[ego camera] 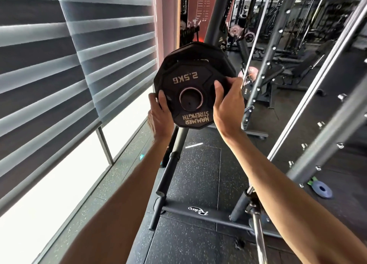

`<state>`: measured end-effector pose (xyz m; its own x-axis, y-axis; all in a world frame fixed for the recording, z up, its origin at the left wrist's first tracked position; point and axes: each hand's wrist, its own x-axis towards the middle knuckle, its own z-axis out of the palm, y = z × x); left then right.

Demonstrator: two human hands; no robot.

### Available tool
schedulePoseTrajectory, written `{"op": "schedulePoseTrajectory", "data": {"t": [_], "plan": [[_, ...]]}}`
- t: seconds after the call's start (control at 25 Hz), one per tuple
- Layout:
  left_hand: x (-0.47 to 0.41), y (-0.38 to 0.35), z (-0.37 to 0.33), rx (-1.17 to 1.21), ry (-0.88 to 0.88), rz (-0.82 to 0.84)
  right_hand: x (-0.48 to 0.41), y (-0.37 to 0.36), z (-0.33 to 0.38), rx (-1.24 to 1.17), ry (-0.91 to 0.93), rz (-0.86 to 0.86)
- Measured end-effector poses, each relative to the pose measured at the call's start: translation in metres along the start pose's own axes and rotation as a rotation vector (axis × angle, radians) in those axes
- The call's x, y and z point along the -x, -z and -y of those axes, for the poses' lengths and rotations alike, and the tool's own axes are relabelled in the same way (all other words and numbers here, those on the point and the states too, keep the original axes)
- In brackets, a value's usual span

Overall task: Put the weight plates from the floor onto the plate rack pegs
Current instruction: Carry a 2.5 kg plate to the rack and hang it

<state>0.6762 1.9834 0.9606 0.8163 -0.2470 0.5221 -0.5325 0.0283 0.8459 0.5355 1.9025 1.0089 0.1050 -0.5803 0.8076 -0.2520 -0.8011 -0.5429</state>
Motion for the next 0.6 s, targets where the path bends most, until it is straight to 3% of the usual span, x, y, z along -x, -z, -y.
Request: {"op": "schedulePoseTrajectory", "data": {"t": [0.24,0.44,0.6], "plan": [[0.007,-0.002,0.01,0.135,0.054,0.061,0.001,0.002,-0.005,0.014,0.001,0.115],[0.045,-0.012,0.024,0.173,0.2,-0.027,0.013,0.017,-0.007,0.096,-0.034,0.049],[0.111,-0.029,0.061,-0.063,0.356,0.182,0.046,0.048,-0.065,0.247,-0.105,0.133]]}}
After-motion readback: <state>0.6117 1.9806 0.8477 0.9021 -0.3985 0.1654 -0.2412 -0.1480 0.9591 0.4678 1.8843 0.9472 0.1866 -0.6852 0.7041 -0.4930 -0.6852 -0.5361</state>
